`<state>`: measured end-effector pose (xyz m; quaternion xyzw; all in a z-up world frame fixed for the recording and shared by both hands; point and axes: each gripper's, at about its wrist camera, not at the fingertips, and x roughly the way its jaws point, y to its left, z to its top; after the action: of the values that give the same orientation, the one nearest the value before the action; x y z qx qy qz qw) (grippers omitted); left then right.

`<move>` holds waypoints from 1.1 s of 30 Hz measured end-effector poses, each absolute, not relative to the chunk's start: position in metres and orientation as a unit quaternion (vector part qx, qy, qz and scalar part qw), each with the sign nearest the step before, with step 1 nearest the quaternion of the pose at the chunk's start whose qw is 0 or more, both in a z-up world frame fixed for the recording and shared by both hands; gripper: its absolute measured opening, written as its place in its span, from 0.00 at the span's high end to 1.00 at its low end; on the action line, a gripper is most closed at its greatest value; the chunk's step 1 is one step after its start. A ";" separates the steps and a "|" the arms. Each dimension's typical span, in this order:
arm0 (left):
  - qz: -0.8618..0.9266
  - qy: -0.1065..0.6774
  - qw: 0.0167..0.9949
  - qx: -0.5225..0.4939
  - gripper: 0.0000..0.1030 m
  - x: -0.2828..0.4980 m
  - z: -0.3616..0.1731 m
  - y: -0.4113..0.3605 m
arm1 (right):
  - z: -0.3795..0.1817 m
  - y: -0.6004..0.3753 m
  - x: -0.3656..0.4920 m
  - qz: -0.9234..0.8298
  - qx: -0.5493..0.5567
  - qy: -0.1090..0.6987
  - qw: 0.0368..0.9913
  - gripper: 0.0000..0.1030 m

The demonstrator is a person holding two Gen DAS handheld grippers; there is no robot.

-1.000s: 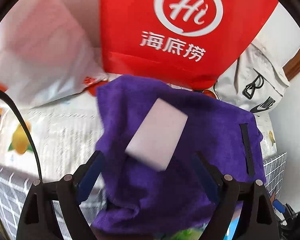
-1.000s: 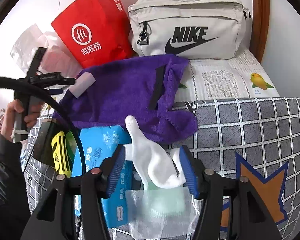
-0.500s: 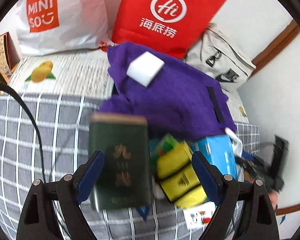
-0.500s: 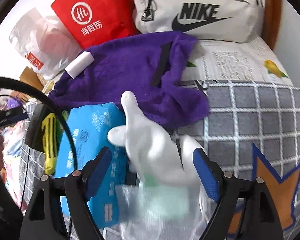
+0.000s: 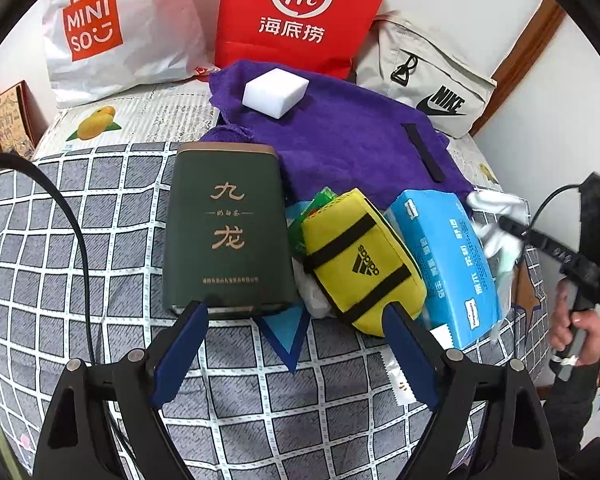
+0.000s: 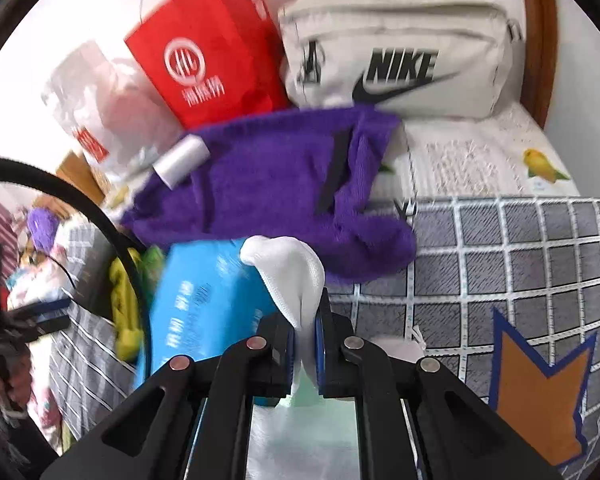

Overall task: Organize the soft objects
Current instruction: 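Grasp the yellow adidas pouch with the left tool while the right tool lifts the glove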

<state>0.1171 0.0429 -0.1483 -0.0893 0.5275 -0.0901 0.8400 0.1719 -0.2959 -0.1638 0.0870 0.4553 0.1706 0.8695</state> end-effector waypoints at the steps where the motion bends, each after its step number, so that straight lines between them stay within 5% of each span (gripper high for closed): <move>1: -0.088 0.526 0.841 -0.088 0.15 0.115 -0.148 0.042 | -0.158 -0.297 0.169 0.170 0.091 0.448 0.873 0.92; 14: -0.145 0.523 0.835 -0.087 0.15 0.092 -0.147 -0.003 | -0.101 -0.281 0.145 0.201 0.113 0.369 0.900 0.92; 27: -0.070 0.540 0.837 -0.059 0.14 0.115 -0.187 -0.039 | -0.123 -0.290 0.117 0.208 0.114 0.400 0.885 0.92; 33: -0.063 0.537 0.835 -0.098 0.30 0.131 -0.192 -0.034 | -0.135 -0.294 0.111 0.206 0.122 0.417 0.877 0.92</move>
<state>0.1308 -0.0337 -0.1916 -0.0982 0.5374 -0.0631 0.8352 0.1111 -0.2944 -0.1348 0.1222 0.4171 0.2063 0.8767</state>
